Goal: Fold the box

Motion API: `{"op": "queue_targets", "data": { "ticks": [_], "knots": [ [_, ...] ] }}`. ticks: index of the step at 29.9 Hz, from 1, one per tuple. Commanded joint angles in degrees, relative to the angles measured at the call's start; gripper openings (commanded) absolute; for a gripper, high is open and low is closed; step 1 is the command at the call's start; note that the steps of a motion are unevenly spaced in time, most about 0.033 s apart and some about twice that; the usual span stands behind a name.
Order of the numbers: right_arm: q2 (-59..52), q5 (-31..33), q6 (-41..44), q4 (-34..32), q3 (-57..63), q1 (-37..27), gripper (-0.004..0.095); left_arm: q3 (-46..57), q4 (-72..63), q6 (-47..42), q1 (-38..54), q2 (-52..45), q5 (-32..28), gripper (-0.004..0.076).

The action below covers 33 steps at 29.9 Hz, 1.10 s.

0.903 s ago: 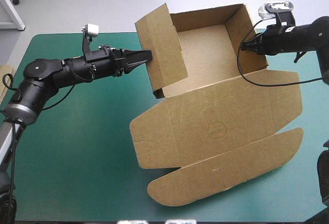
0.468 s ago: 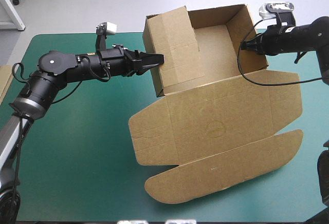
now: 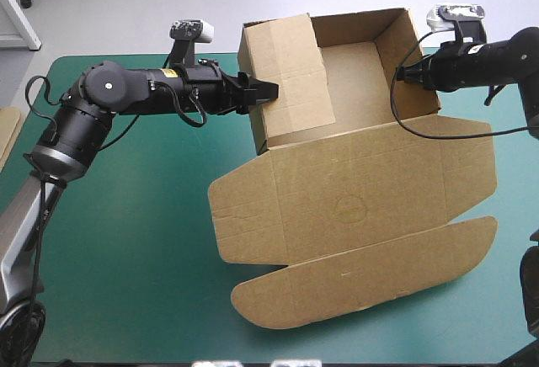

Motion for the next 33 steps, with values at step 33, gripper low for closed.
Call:
{"op": "queue_targets", "data": {
  "ticks": [33],
  "knots": [
    [1.9,-2.4,18.5,-9.0,-2.1,13.6,0.0000,-13.4,41.4,-22.5,-5.9,9.2,11.1,0.0430]
  ]
}}
